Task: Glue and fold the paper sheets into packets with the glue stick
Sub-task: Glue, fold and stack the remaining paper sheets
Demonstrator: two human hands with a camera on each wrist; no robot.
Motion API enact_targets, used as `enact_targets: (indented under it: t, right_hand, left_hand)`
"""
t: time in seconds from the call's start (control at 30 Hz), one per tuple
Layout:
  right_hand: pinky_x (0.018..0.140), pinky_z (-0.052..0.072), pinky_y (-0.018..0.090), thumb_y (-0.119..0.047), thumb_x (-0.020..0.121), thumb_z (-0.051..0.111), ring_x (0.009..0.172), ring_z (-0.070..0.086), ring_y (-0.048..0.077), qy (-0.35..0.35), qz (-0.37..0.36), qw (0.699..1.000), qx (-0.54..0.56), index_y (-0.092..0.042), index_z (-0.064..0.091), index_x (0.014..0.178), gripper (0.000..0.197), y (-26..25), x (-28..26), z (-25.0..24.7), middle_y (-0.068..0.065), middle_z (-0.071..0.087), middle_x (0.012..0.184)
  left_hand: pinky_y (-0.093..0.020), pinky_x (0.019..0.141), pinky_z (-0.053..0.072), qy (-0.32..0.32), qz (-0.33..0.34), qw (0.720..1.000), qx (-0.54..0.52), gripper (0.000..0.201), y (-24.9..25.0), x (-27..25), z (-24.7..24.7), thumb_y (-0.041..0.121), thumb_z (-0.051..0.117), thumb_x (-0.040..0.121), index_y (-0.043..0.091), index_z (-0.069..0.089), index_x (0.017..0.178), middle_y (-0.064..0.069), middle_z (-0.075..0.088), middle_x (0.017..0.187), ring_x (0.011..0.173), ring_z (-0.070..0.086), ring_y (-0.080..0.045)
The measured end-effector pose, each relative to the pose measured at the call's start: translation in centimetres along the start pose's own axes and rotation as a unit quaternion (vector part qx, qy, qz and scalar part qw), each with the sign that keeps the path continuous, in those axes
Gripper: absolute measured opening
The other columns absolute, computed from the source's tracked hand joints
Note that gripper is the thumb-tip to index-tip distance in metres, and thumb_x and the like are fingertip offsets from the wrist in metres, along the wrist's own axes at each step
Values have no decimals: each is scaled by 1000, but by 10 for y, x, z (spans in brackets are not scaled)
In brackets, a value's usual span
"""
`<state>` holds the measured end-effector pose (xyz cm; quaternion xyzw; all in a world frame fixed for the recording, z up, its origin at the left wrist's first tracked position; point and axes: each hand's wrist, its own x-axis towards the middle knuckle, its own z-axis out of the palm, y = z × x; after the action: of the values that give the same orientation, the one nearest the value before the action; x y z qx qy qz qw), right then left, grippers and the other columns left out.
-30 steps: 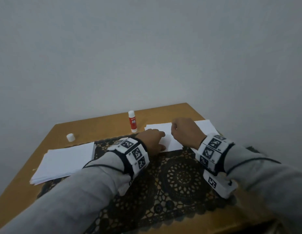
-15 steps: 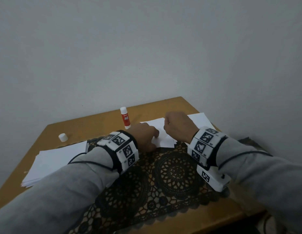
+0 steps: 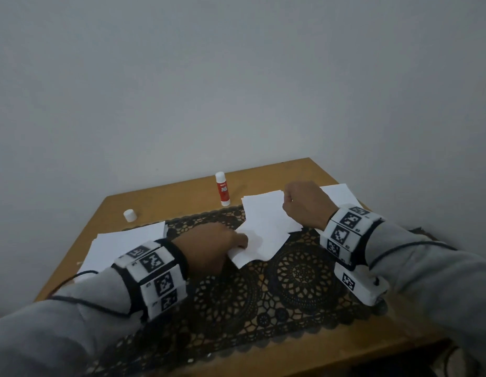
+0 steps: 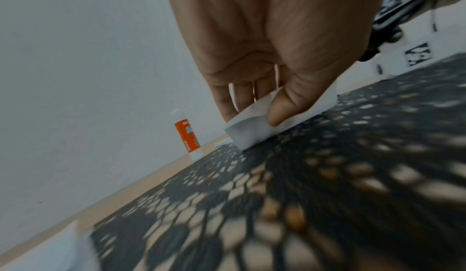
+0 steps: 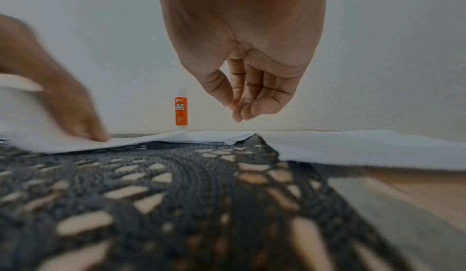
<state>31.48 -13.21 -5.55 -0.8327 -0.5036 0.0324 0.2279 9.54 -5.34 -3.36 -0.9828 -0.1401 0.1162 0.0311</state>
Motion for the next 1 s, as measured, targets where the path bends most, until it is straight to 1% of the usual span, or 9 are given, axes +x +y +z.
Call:
enact_targets:
  t: [0.13, 0.23, 0.3, 0.4, 0.57, 0.7, 0.8, 0.9, 1.0]
  right_hand:
    - [62, 39, 34, -5, 86, 49, 71, 49, 22, -7, -6, 1000, 6, -5, 55, 76, 11, 0, 0, 0, 17, 65, 85]
    - [60, 38, 35, -3, 84, 49, 68, 50, 24, -6, -10, 1000, 5, -8, 53, 73, 13, 0, -1, 0, 20, 64, 79]
    - [60, 38, 34, -2, 84, 48, 68, 49, 23, -6, -14, 1000, -3, -9, 51, 72, 14, -1, -1, 1, 22, 67, 86]
    - [63, 45, 38, -4, 83, 47, 71, 56, 25, -6, -18, 1000, -9, -7, 51, 72, 12, 0, -2, 1, 17, 66, 85]
    - [74, 51, 40, -9, 89, 50, 80, 59, 22, 0, -33, 999, -11, -8, 57, 80, 11, -2, -6, -1, 4, 63, 84]
    - [76, 50, 35, -14, 90, 54, 82, 57, 18, -32, -66, 997, -22, -14, 59, 85, 7, -11, -10, -1, -2, 62, 86]
    - [70, 43, 29, -14, 88, 58, 85, 58, 17, -37, -93, 995, -4, -15, 62, 86, 4, -32, -3, -4, -9, 58, 82]
    - [73, 39, 26, -18, 87, 63, 93, 59, 19, -24, -107, 994, 4, -13, 64, 94, 8, -64, 14, 2, -3, 62, 92]
    - [84, 50, 38, -23, 86, 68, 93, 61, 25, -32, -40, 997, 60, -3, 61, 112, 33, -89, 35, 15, 12, 64, 110]
  left_hand:
    - [-34, 110, 35, 22, 48, 998, 18, 44, -14, -42, 17, 12, 57, 90, 27, 53, 131, 4, 51, 139, 129, 44, -13]
    - [-36, 117, 22, 24, 41, 999, 14, 42, -27, -65, 23, 20, 54, 95, 32, 50, 135, 8, 39, 149, 141, 27, -11]
    - [-35, 120, 14, 17, 37, 999, 23, 46, -32, -76, 24, 21, 50, 97, 37, 42, 140, 9, 24, 156, 145, 14, -11]
    - [-28, 117, 5, -22, 24, 998, 48, 67, -35, -86, 23, 9, 50, 96, 48, 26, 144, 11, 4, 159, 147, 0, -10]
    - [-25, 115, 19, -19, 3, 999, -38, 77, -31, -85, 18, -10, 47, 84, 42, 41, 140, 9, 32, 153, 142, 23, -9]
    - [-20, 112, 24, 17, 10, 998, -60, 60, -25, -82, 16, -3, 42, 88, 33, 52, 135, 6, 44, 146, 134, 38, -9]
    - [-23, 111, 32, 19, 20, 997, -70, 51, -27, -81, 16, 4, 46, 90, 31, 56, 132, 6, 49, 142, 129, 44, -9]
    - [-27, 108, 38, 18, 28, 997, -75, 47, -29, -78, 20, 8, 48, 89, 31, 58, 130, 6, 53, 138, 125, 49, -10]
    - [-29, 106, 40, 17, 30, 997, -73, 46, -30, -76, 21, 10, 49, 89, 30, 59, 129, 4, 56, 135, 122, 52, -12]
